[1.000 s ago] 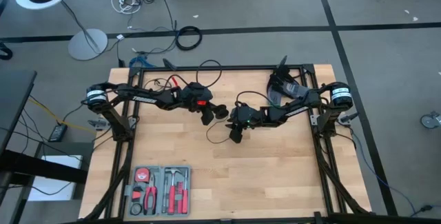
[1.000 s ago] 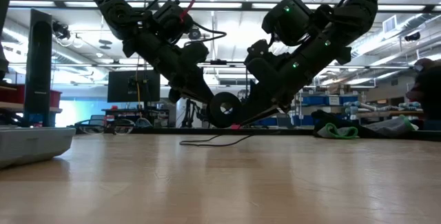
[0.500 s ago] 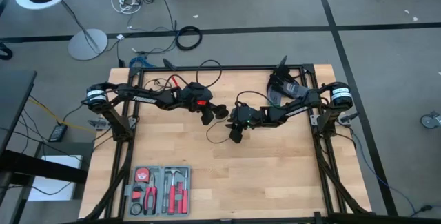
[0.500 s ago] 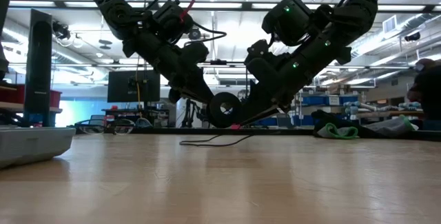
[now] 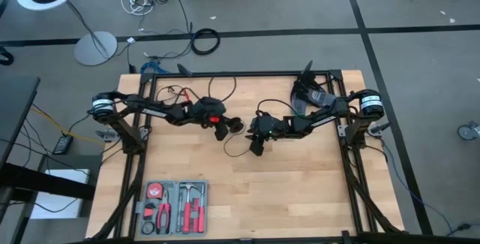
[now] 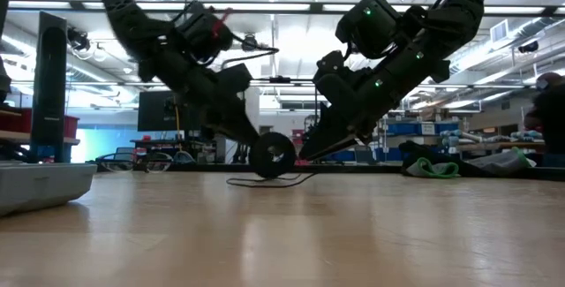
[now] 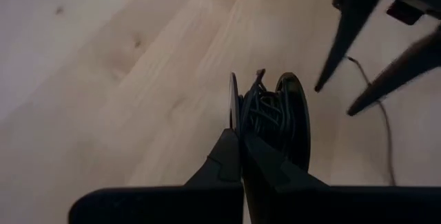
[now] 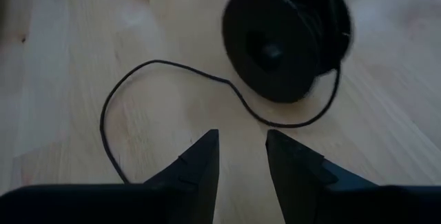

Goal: Coil cords
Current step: Coil the black wire onto the black spool

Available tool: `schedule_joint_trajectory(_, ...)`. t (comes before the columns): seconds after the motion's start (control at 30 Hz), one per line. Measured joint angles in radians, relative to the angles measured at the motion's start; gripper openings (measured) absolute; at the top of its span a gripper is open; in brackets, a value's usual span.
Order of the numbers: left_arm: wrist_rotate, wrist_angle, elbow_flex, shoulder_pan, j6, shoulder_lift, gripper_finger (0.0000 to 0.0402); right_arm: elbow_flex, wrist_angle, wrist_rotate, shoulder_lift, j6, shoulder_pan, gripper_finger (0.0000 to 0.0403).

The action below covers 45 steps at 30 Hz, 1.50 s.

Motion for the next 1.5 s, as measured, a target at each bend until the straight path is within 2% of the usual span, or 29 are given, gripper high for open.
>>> schedule_joint_trajectory(0.2, 0.008, 0.213, -0.094, -0.019, -0.078, -0.017, 0.0000, 0.000, 0.008, 0.000, 0.000, 0.000, 0.000, 0.0122)
schedule_joint_trajectory(0.37, 0.047, 0.216, -0.089, -0.019, -0.074, -0.022, 0.0000, 0.000, 0.043, 0.000, -0.001, 0.003, 0.000, 0.0123)
schedule_joint_trajectory(0.57, 0.050, 0.201, -0.085, -0.008, -0.048, -0.025, 0.0000, 0.000, 0.088, -0.024, -0.001, 0.125, 0.001, 0.0122)
schedule_joint_trajectory(0.87, 0.050, 0.195, -0.085, 0.005, -0.028, -0.027, 0.0000, 0.000, -0.001, -0.062, -0.001, 0.166, 0.003, 0.0121)
schedule_joint_trajectory(1.07, 0.051, 0.202, -0.085, 0.005, -0.022, -0.027, 0.0000, 0.000, -0.023, -0.063, 0.008, 0.087, 0.062, 0.0118)
schedule_joint_trajectory(1.3, 0.045, 0.205, -0.085, 0.005, -0.019, -0.027, 0.0000, 0.026, -0.006, 0.041, 0.008, 0.010, 0.131, 0.0113)
schedule_joint_trajectory(1.5, 0.044, 0.216, -0.085, 0.005, -0.023, -0.027, 0.0000, 0.093, -0.008, 0.071, 0.060, -0.044, 0.133, 0.0113)
